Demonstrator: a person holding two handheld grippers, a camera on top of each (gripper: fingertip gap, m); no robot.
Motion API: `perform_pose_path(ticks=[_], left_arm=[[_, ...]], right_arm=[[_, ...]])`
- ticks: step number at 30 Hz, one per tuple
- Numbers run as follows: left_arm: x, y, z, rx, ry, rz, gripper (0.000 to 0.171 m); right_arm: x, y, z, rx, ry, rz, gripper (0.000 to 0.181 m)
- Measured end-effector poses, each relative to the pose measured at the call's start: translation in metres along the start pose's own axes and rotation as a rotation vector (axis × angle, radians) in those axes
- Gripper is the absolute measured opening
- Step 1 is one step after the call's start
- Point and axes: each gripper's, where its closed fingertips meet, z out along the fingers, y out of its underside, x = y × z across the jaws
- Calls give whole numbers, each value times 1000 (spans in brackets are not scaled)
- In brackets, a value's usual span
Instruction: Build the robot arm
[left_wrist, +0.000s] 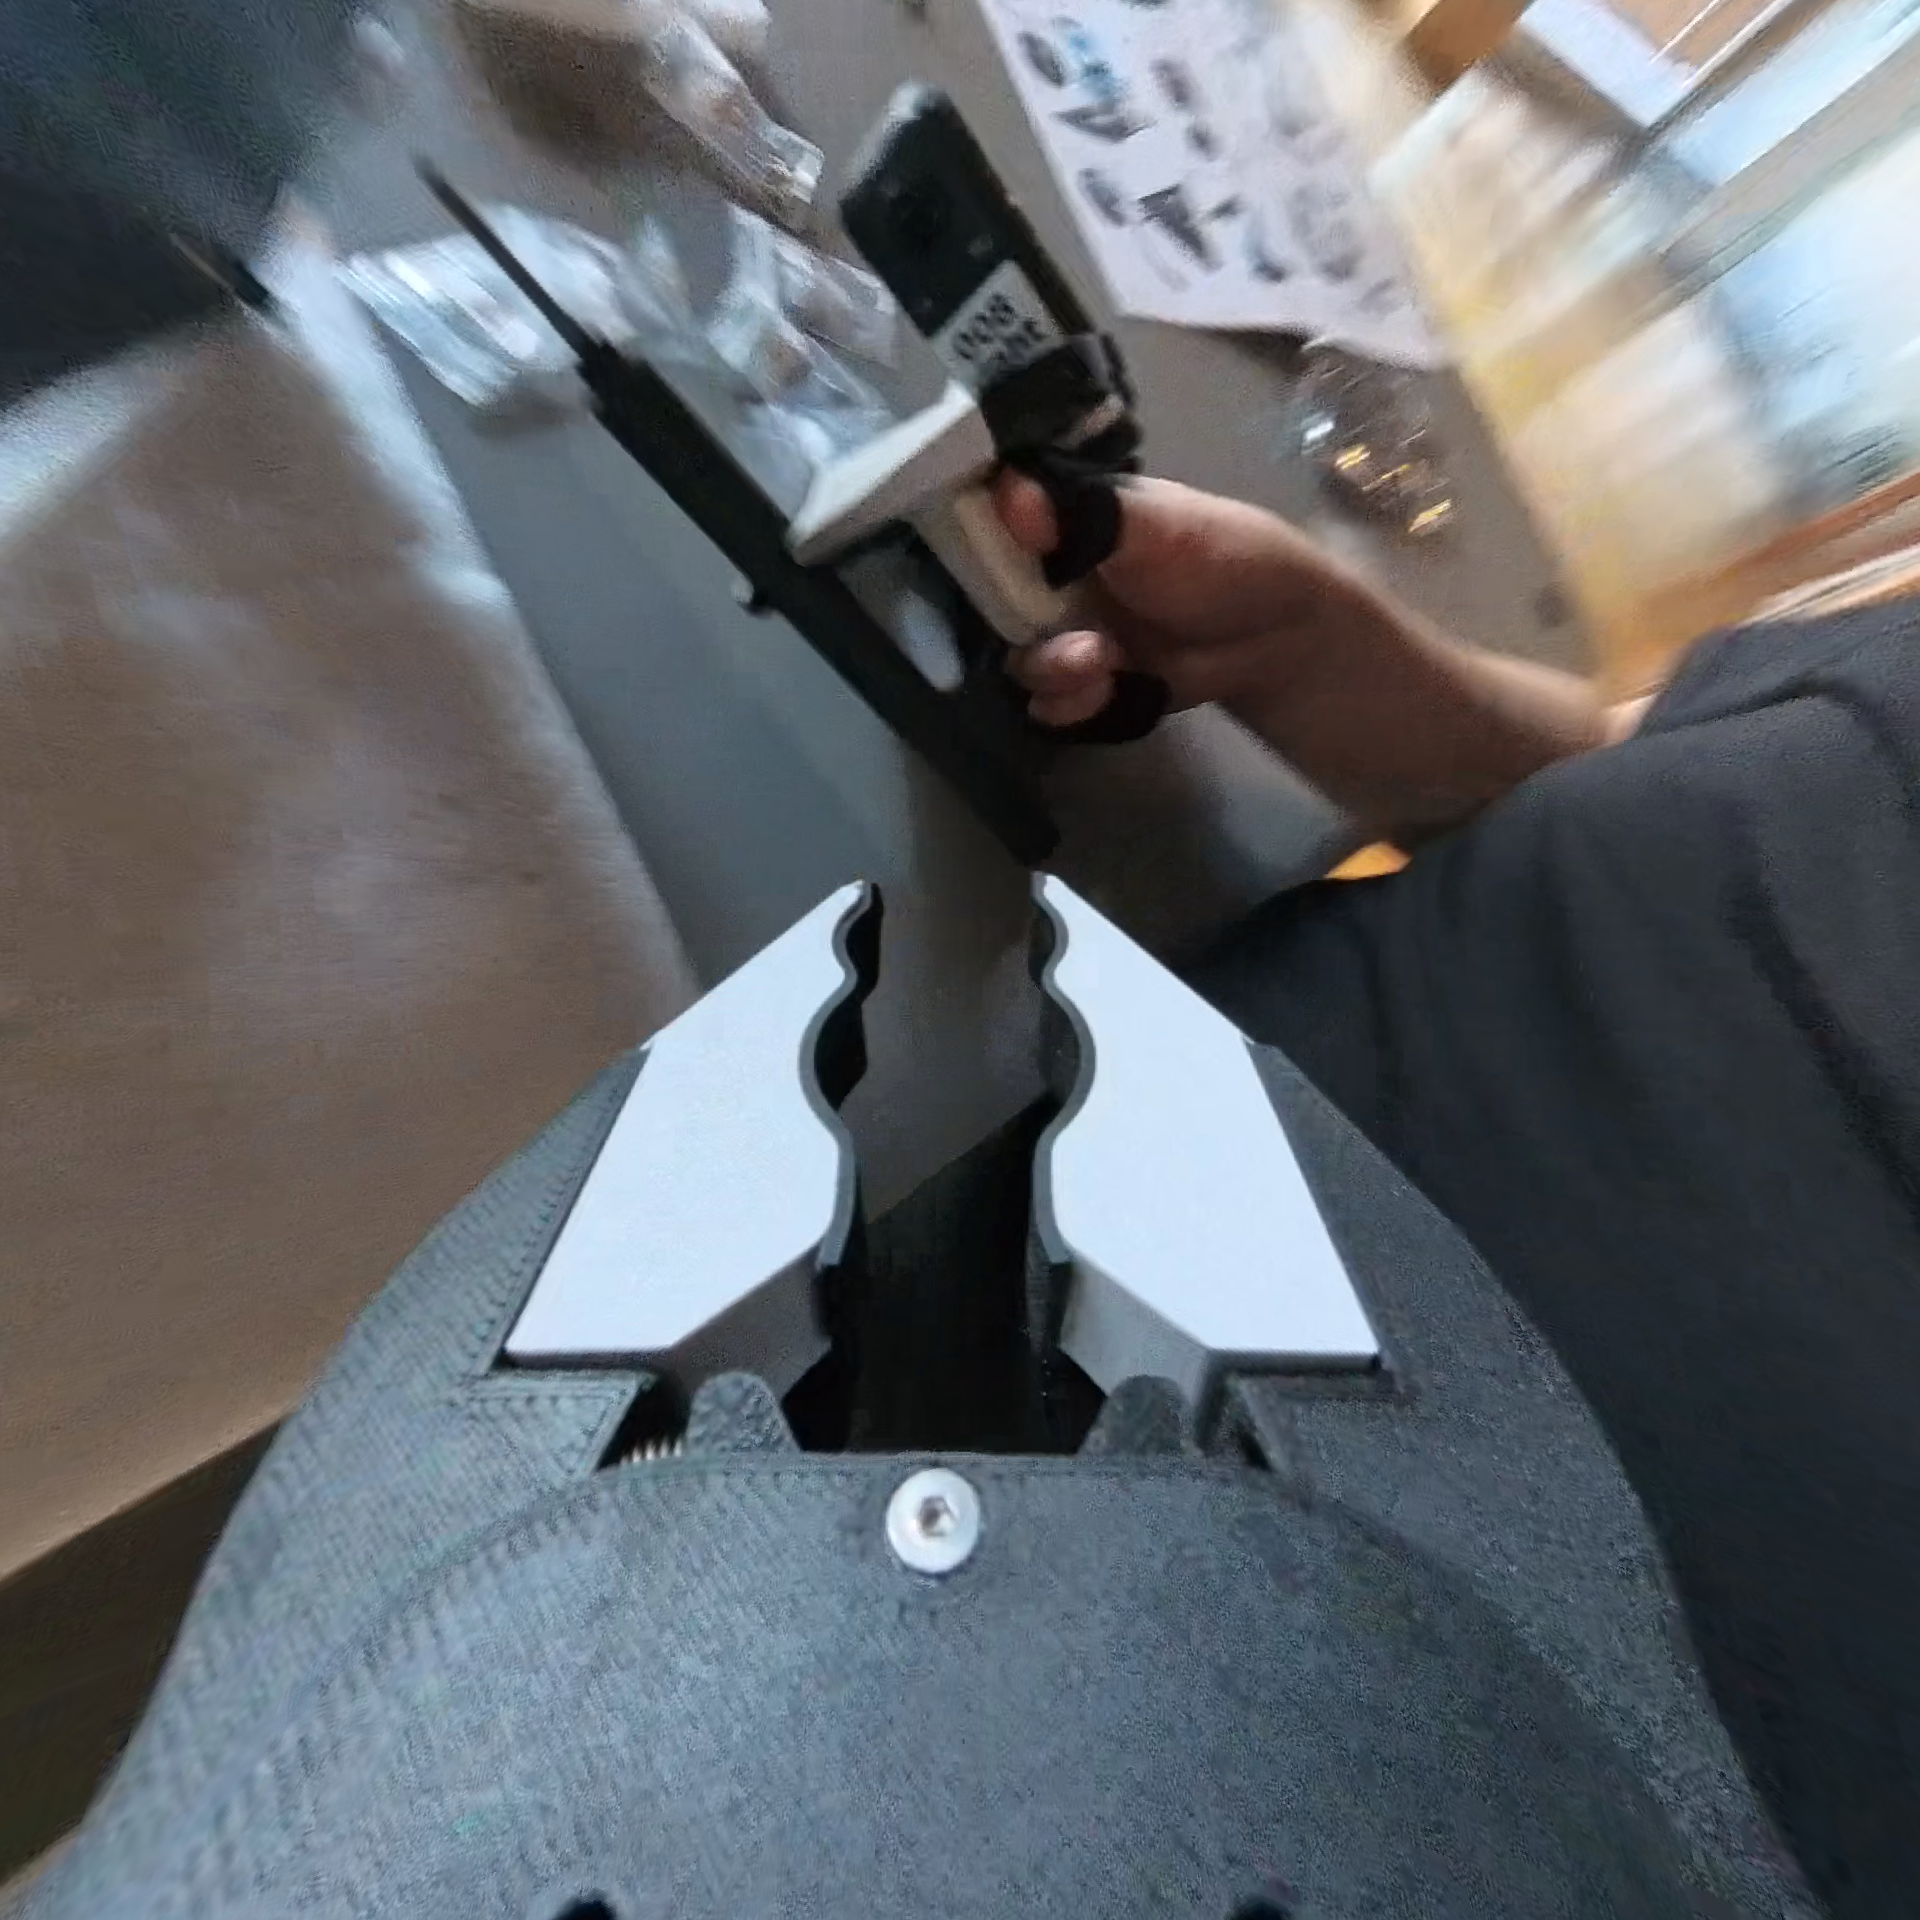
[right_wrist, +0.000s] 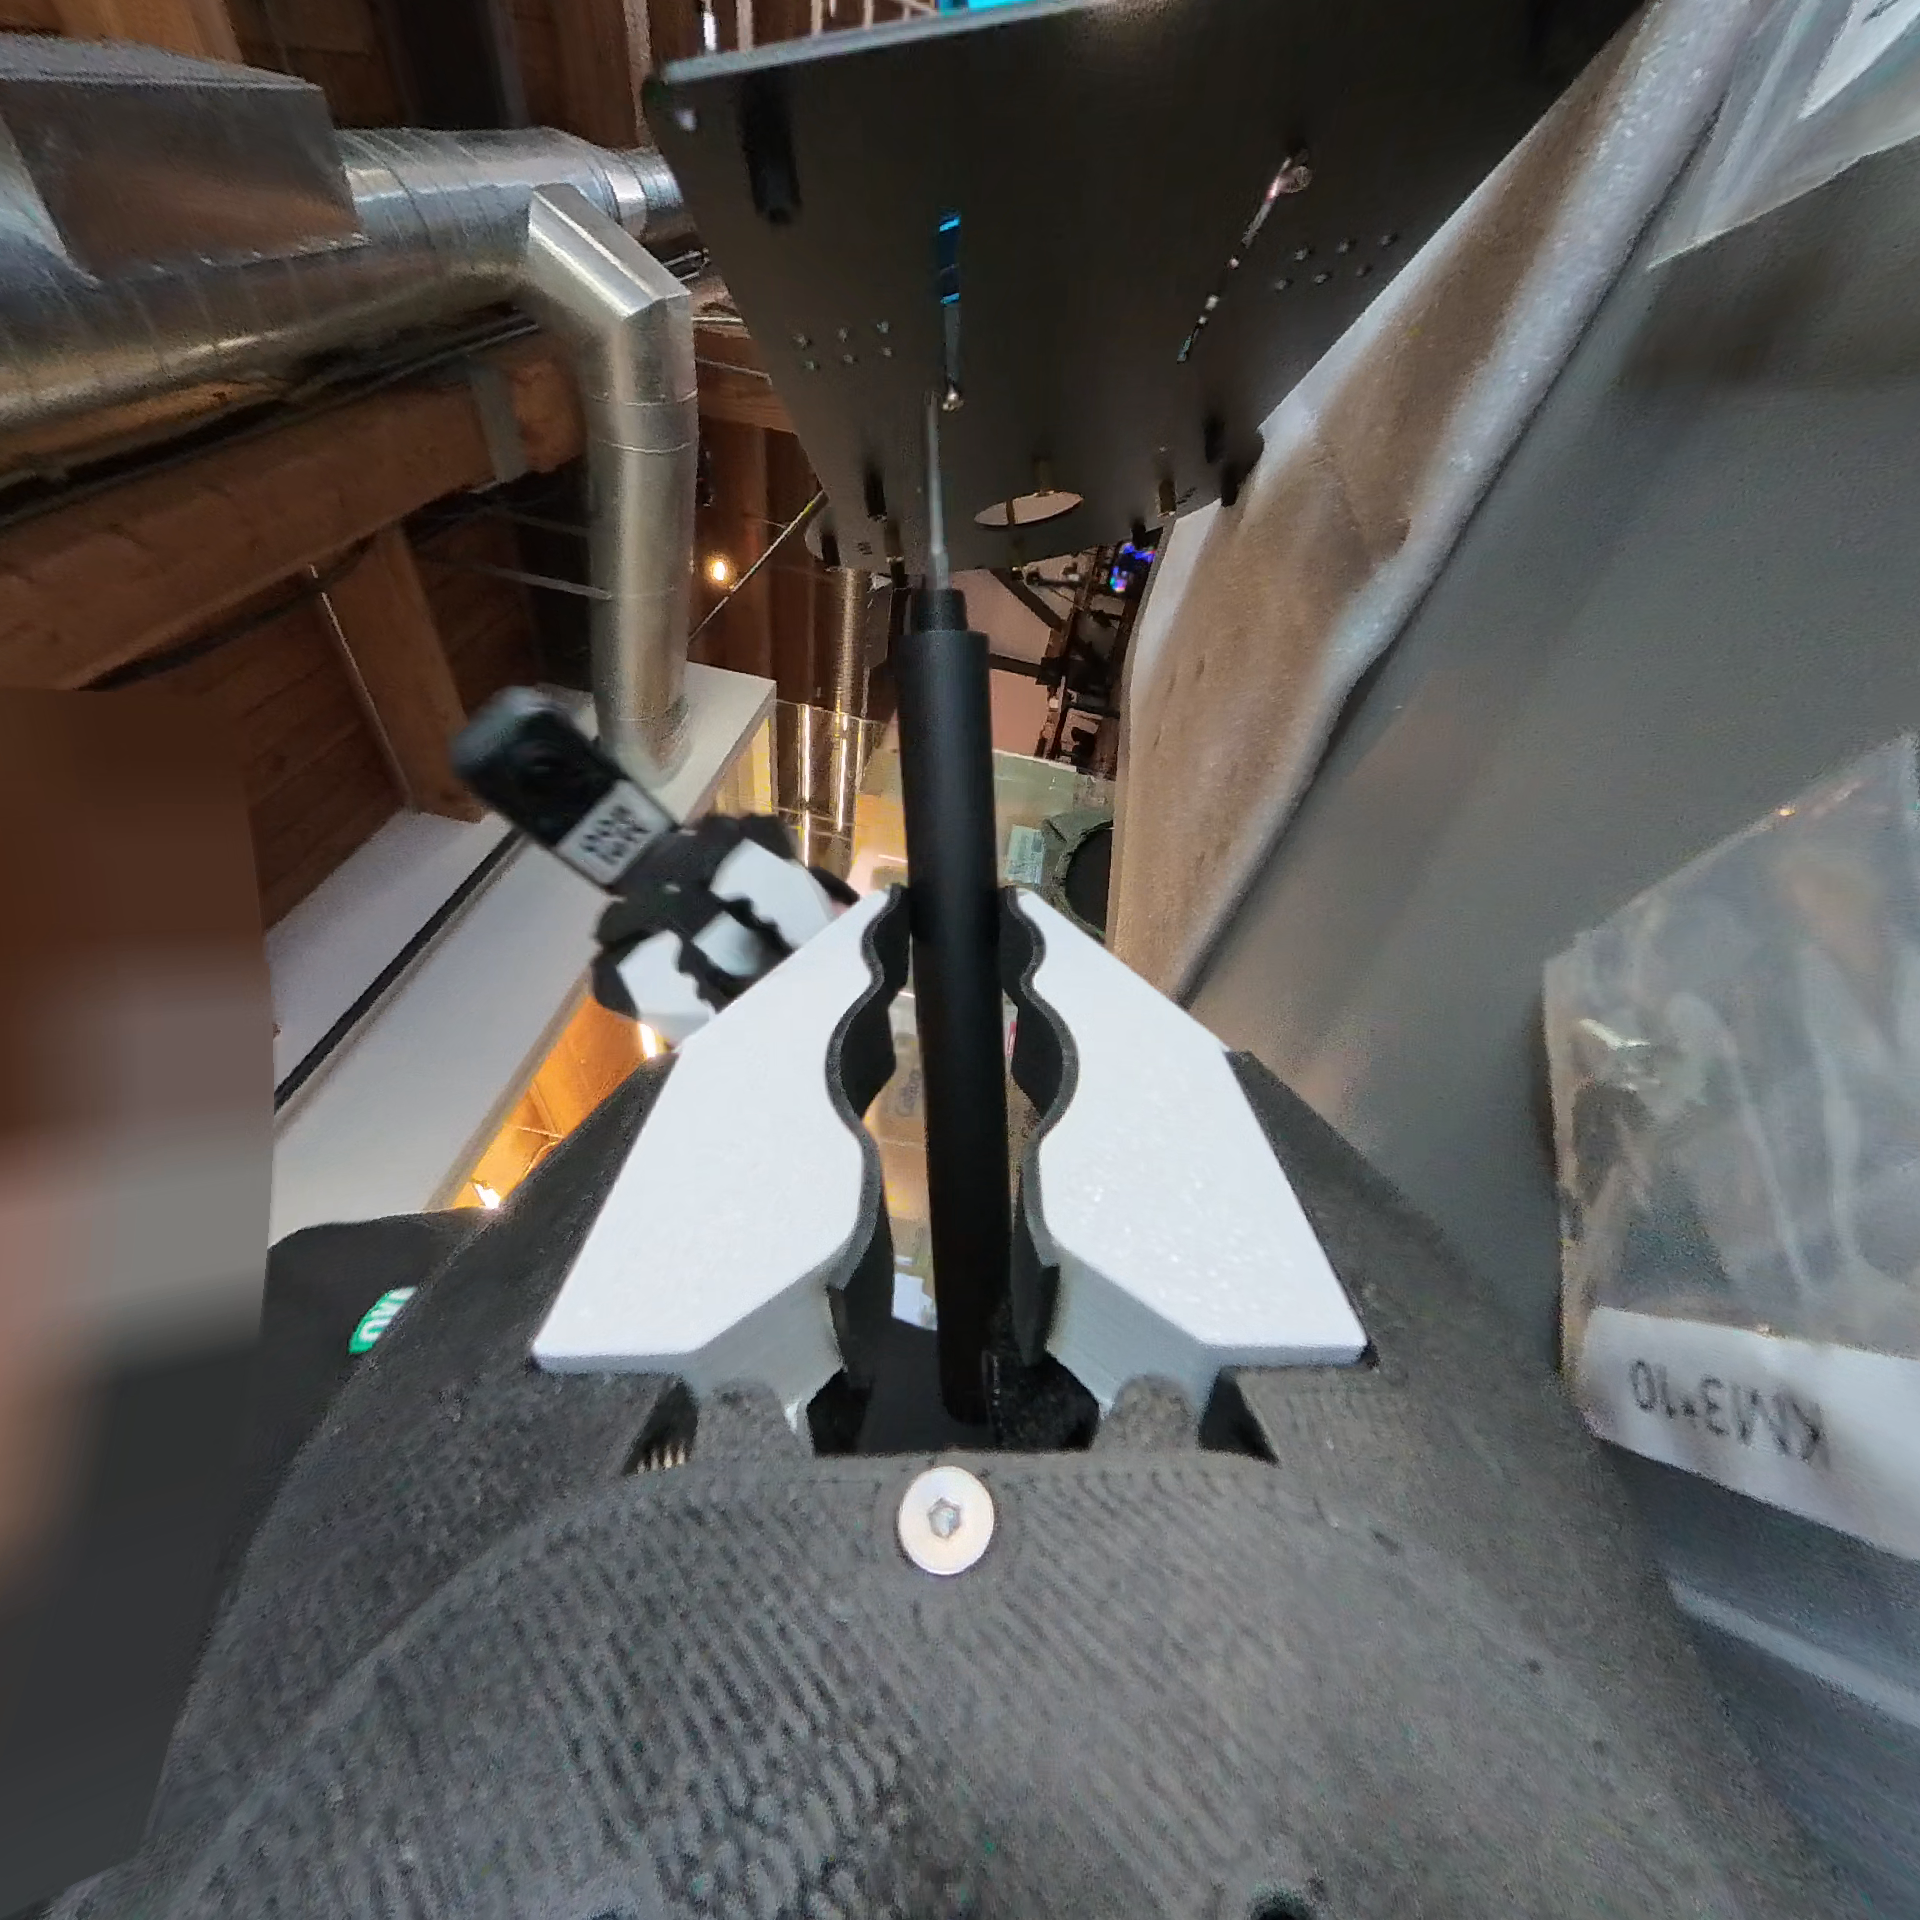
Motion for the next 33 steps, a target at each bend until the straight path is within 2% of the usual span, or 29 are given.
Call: perform_pose_path(ticks=[3, 5, 7, 10, 14, 17, 22, 25, 33], left_arm=[[-43, -39, -37, -81, -352, 365, 35], [-75, -72, -50, -148, -573, 607, 51], [-85, -94, -41, -228, -610, 764, 51], [-93, -114, -16, -315, -516, 886, 52], [-123, -104, 3, -585, -464, 935, 52], [-138, -96, 9, -661, -480, 947, 39], [-151, -86, 11, -709, -483, 906, 36], [-151, -81, 14, -726, -470, 909, 26], [-151, -85, 19, -678, -485, 896, 23]], right_arm=[[0, -2, 1, 13, -24, 30, 15], [1, -5, 0, 31, -38, 44, 15], [2, -6, 0, 42, -42, 34, 15], [-2, -8, 0, 57, -59, 28, 15], [-2, -9, -1, 56, -76, 29, 15], [-5, -10, -3, 65, -95, 26, 15], [-8, -8, -4, 58, -115, 43, 15], [-8, -8, -4, 56, -118, 42, 15], [-9, -7, -4, 47, -125, 44, 15]])
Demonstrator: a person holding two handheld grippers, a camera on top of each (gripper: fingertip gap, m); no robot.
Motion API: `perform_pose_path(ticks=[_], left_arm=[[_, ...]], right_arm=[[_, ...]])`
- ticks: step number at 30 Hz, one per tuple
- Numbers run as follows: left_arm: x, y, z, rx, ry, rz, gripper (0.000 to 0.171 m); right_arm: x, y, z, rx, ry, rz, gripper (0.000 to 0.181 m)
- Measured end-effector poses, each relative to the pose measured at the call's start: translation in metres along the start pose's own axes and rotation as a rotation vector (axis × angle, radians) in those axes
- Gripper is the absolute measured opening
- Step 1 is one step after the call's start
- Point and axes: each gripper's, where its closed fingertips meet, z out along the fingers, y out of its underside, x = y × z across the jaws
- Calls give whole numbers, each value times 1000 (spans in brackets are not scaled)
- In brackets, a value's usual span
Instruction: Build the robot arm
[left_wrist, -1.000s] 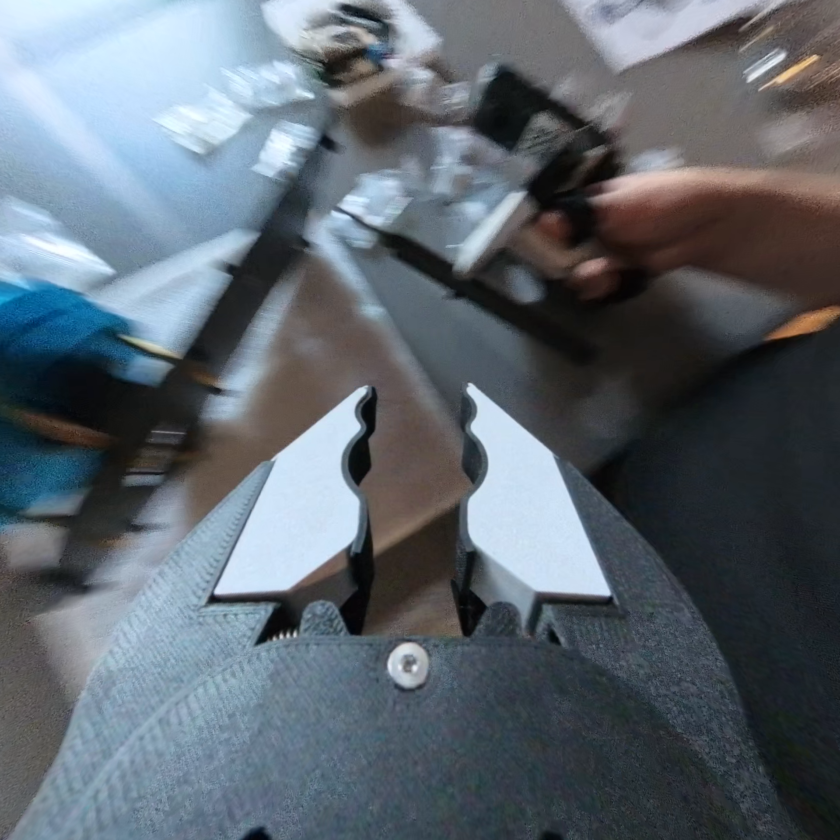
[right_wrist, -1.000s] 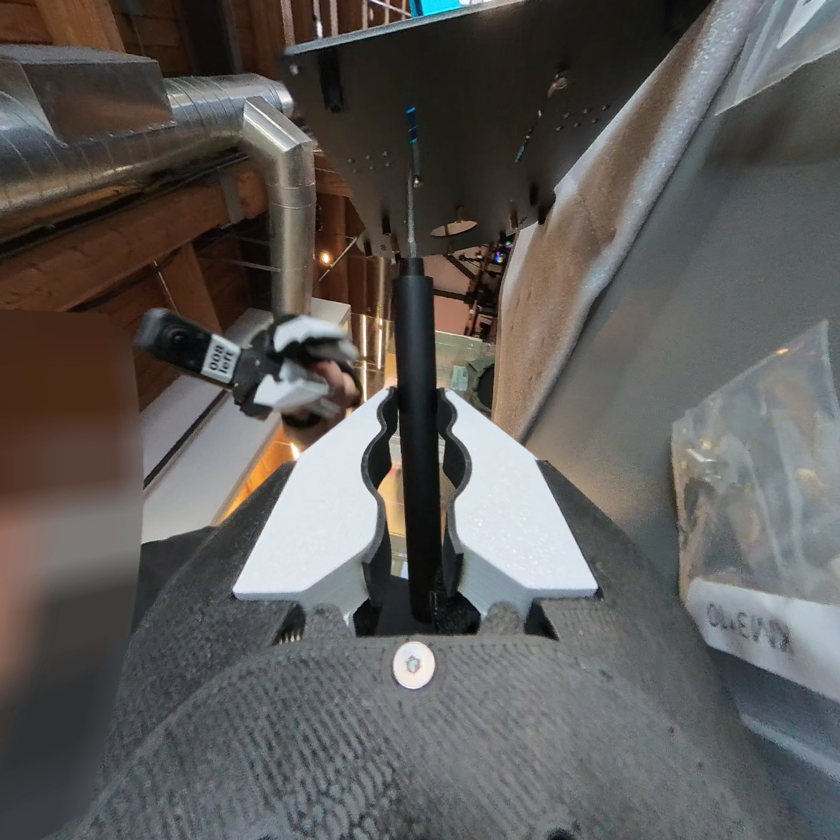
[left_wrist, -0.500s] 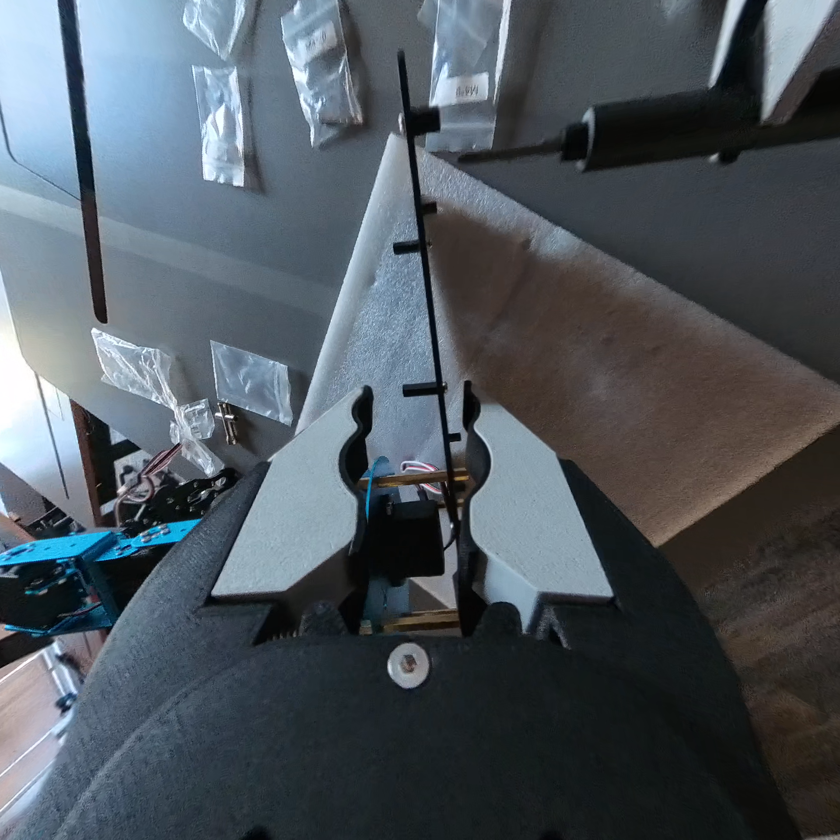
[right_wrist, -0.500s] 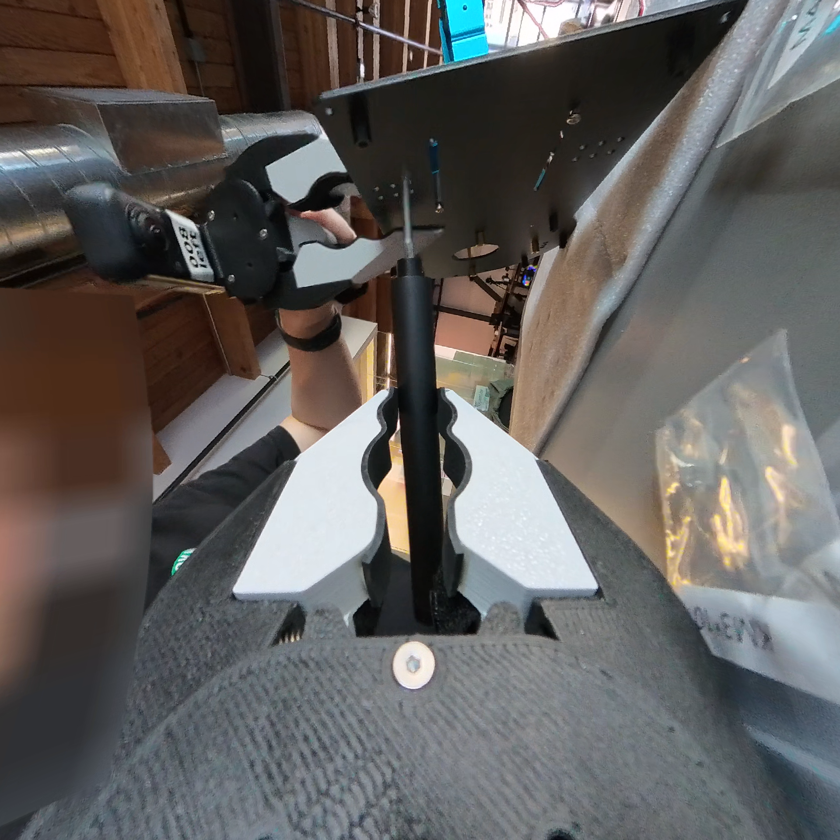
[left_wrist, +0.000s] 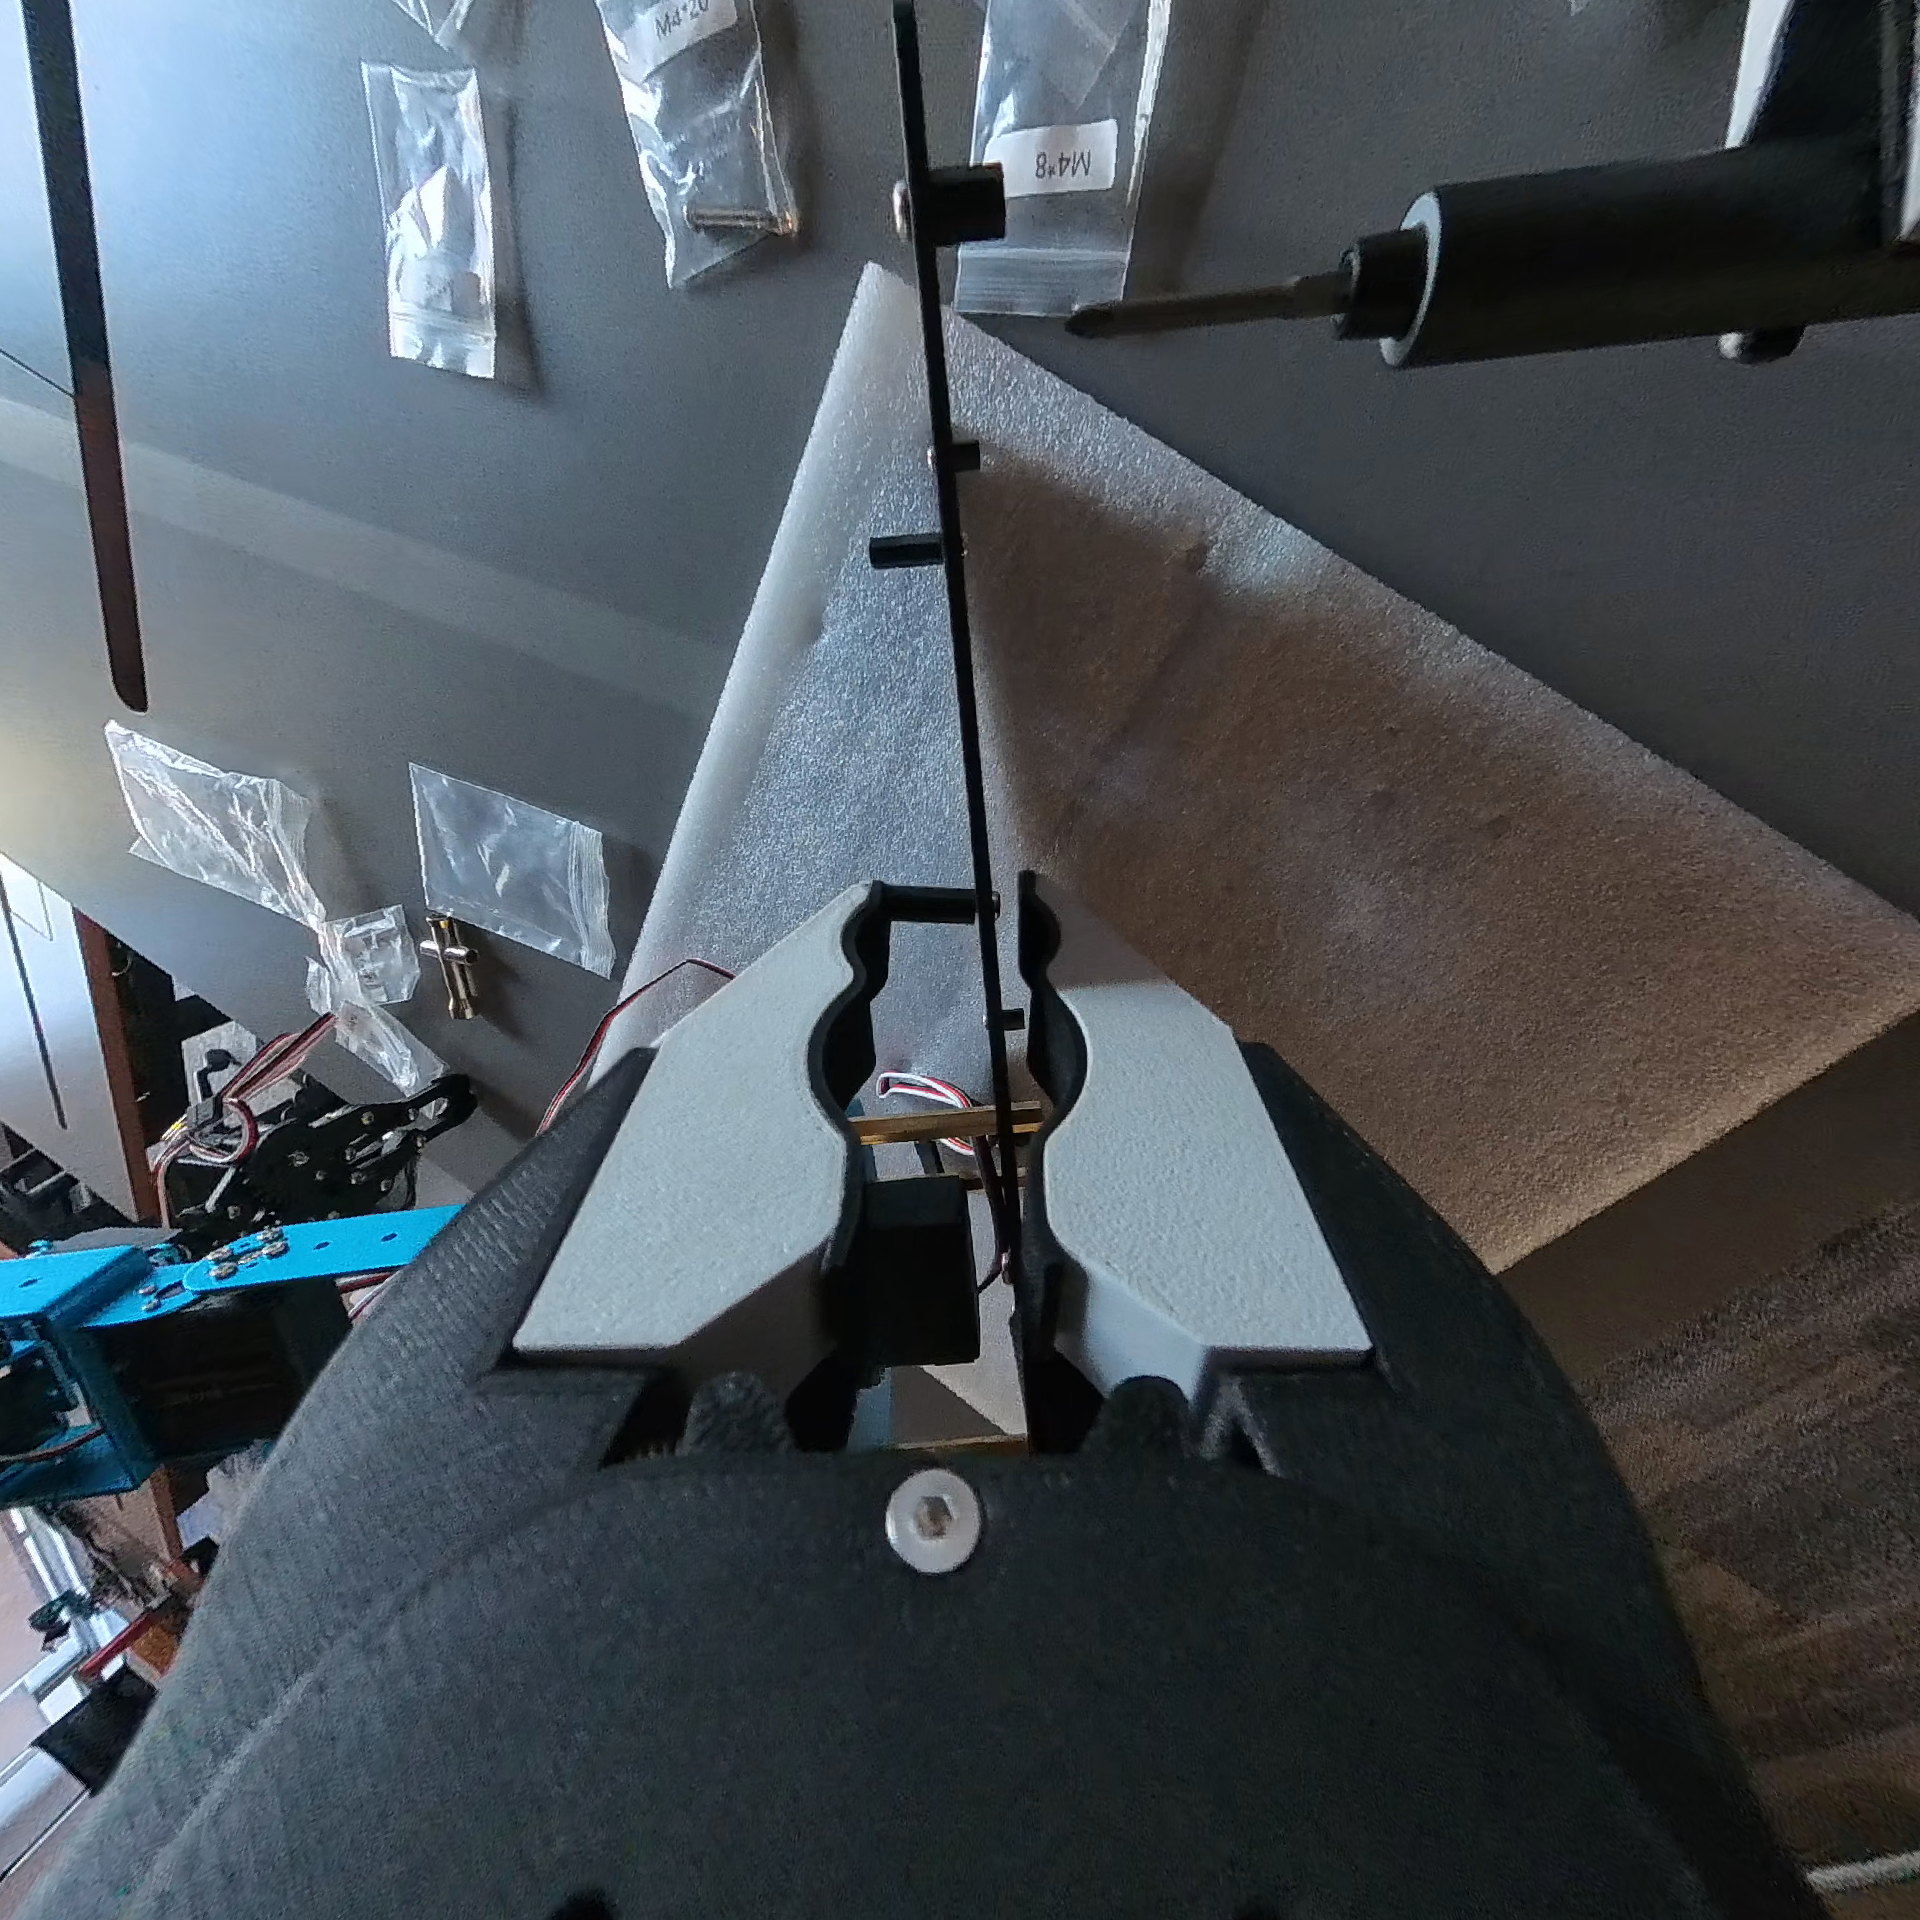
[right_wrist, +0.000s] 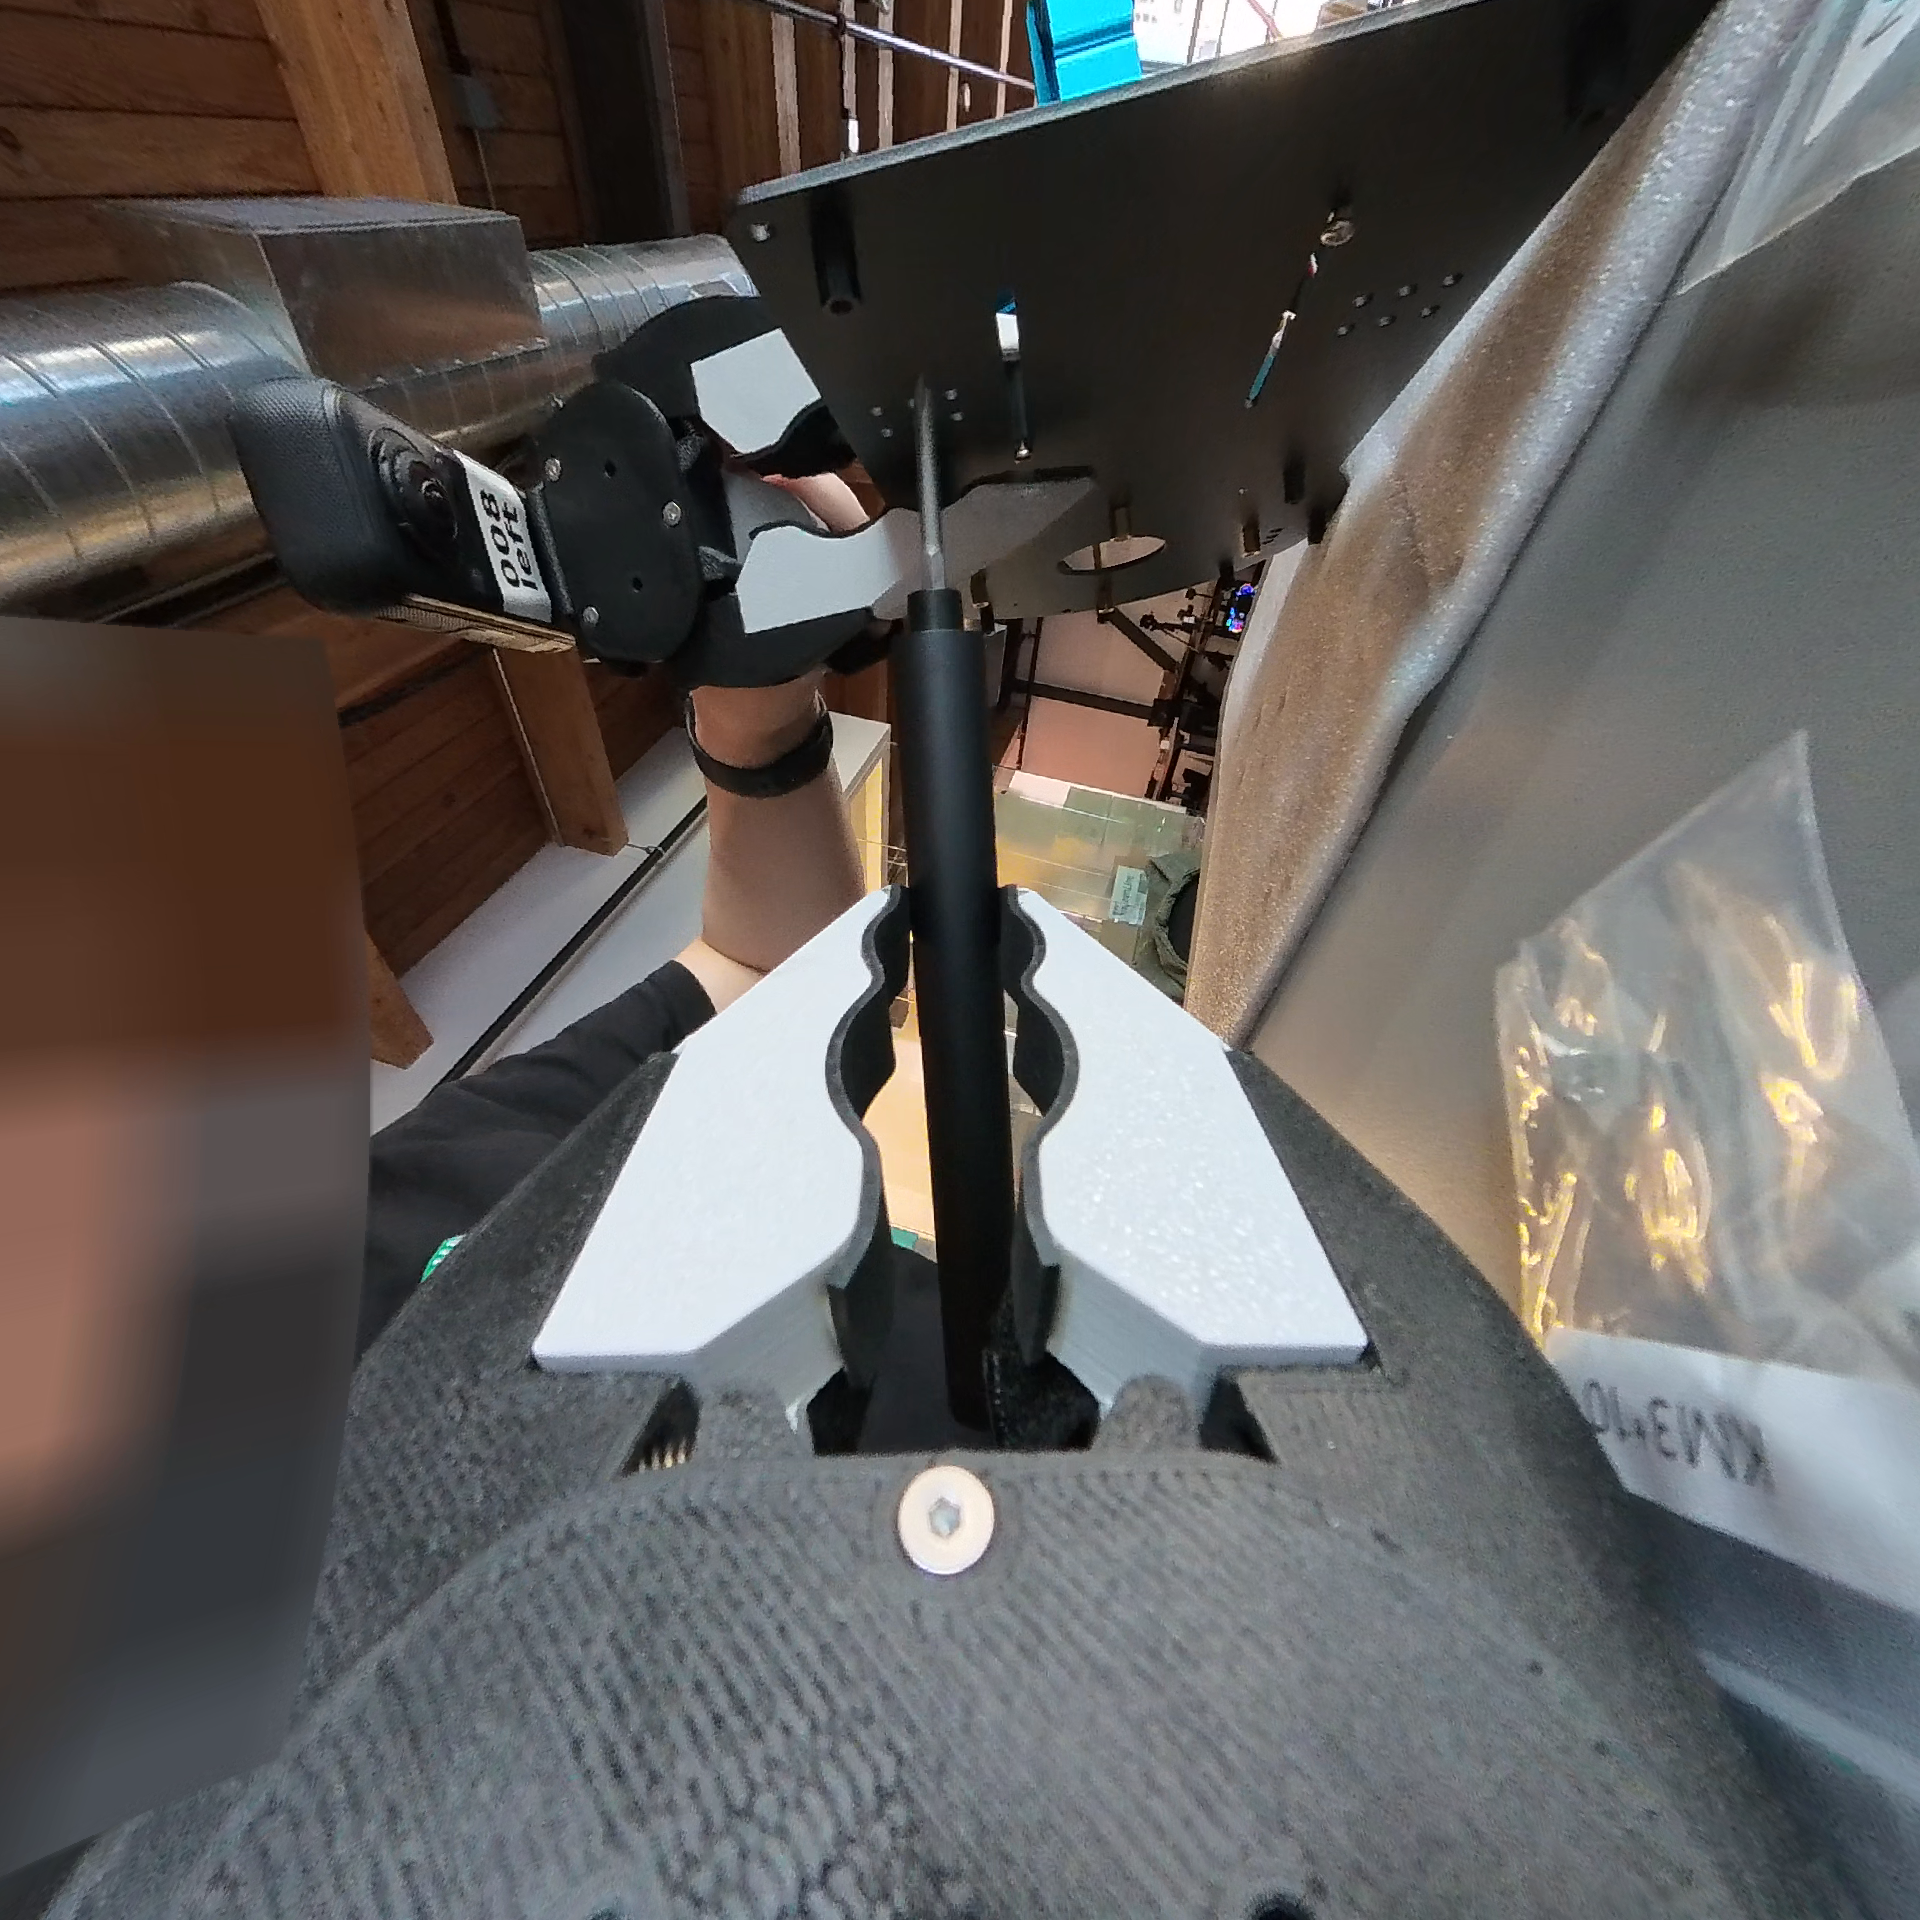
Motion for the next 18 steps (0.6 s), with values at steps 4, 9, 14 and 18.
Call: perform_pose_path(ticks=[4, 9, 14, 18], left_arm=[[-1, 0, 1, -24, -11, -1, 22], [-2, 3, 0, -47, -28, 25, 26], [-1, 0, -1, -22, 6, -9, 22], [-2, 1, -1, -22, -4, -45, 19]], right_arm=[[-1, 0, 0, -1, -4, 0, 15], [-1, 0, 0, 1, -5, -1, 15], [-1, 0, 0, 0, -4, -3, 15], [-1, 0, 0, 2, -6, -2, 15]])
